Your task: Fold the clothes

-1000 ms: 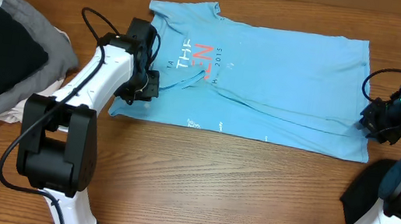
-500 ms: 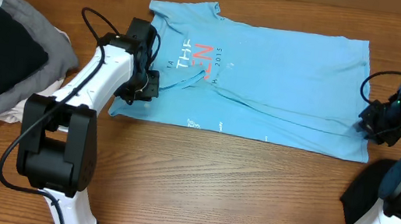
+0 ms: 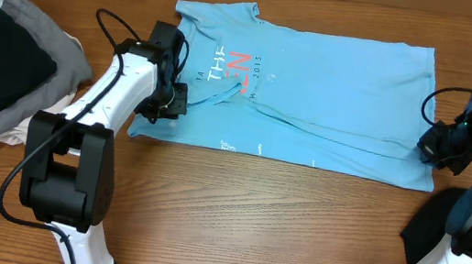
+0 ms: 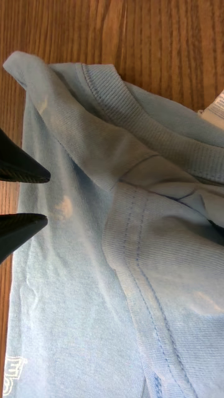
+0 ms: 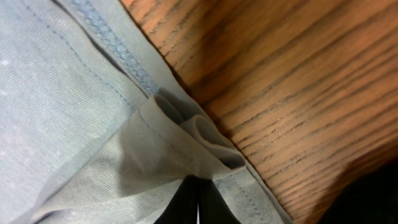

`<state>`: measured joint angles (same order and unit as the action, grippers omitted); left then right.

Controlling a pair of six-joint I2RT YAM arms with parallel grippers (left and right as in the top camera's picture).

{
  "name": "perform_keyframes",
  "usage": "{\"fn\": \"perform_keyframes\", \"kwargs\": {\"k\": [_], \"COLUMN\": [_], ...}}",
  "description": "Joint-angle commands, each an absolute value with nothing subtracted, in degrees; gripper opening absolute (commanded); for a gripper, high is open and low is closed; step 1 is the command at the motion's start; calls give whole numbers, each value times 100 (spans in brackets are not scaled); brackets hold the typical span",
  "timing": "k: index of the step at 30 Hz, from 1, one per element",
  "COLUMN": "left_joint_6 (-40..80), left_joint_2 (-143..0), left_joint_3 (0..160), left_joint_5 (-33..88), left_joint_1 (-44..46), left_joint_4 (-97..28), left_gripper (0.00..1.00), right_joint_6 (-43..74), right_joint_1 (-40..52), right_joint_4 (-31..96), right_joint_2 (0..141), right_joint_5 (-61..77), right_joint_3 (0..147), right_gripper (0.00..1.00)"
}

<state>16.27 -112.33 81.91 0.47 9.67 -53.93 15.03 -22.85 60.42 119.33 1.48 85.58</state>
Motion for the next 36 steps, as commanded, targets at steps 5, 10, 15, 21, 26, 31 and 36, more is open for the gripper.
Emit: {"fn": "perform_keyframes", "kwargs": {"k": [5,10,15,21,26,31,36], "left_joint_6": [1522,1522,1522,1522,1525,1529,1538], "left_joint_2": [-11314,-11314,-11314,-11314,-11314,-11314,-11314], "left_joint_3": [8213,8213,8213,8213,8213,8213,8213], "left_joint_5": [91,91,91,86,89,91,89], "left_joint_1": [993,993,993,987,978,978,978], "left_joint_4": [-5371,-5374,-5395,-5391,-5391,-5393,-5393], "left_gripper": [21,21,21,21,21,22,21], "right_joint_6": [1531,1533,1638,1638,1658,1660,1678], "right_joint_1": [-2305,-2309,-2373,-2351,-2327,-2327,-2327], "right_joint_4": [5983,5992,5966,5983,5988,5920,5793], "right_joint_2": [11944,11944,11944,11944,11950,11950,11950], "right_joint_5": [117,174,172,174,174,176,176], "right_joint_3": [8538,8547,8547,8545,8534,8342,8117], "right_gripper": [4,4,24,22,20,20,18]}}
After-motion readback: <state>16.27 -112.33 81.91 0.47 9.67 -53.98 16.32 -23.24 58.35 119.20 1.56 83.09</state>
